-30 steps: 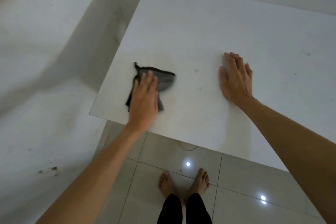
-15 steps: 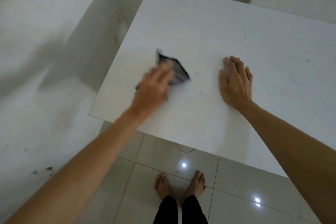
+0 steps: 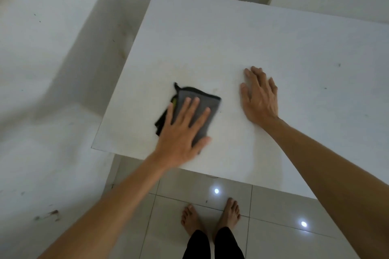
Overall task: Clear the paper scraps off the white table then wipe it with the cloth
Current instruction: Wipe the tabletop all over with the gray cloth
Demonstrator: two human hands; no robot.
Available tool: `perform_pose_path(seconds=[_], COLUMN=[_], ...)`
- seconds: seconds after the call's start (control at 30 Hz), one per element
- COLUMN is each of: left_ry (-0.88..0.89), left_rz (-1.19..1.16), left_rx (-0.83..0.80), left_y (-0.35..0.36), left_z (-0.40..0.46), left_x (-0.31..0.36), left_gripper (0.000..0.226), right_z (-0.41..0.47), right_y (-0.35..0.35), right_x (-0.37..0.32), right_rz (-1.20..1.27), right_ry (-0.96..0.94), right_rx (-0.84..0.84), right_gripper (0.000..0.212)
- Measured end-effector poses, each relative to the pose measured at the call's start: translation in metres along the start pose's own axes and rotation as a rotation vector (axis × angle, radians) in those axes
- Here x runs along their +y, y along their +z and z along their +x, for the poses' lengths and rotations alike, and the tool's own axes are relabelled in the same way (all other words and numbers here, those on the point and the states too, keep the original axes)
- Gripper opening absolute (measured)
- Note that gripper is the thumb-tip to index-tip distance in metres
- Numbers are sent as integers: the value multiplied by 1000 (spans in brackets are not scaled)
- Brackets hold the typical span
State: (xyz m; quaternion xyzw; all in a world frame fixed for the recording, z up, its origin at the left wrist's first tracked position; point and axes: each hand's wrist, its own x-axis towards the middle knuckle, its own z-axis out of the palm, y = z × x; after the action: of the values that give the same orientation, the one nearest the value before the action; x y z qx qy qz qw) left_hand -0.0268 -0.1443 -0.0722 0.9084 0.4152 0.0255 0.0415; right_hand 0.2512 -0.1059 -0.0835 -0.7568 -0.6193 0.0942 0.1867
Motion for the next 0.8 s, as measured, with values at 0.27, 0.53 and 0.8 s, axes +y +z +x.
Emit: perform_pose_path(seconds=[0.27,0.53,0.8], left_ry=[134,-139,-168], left_rz=[-165,-396,0], left_rx=[149,82,12], left_y=[12,-7,9], left_z=[32,129,150], left_x=[26,-37,-21], left_gripper=[72,53,75], right_z=[12,32,48], right_y=[-24,-55,-67], right_x=[20,75,115], right_rz=[107,47,1], right_ry=[-9,36,9], right_rx=[45,98,105], right_gripper=[48,48,48])
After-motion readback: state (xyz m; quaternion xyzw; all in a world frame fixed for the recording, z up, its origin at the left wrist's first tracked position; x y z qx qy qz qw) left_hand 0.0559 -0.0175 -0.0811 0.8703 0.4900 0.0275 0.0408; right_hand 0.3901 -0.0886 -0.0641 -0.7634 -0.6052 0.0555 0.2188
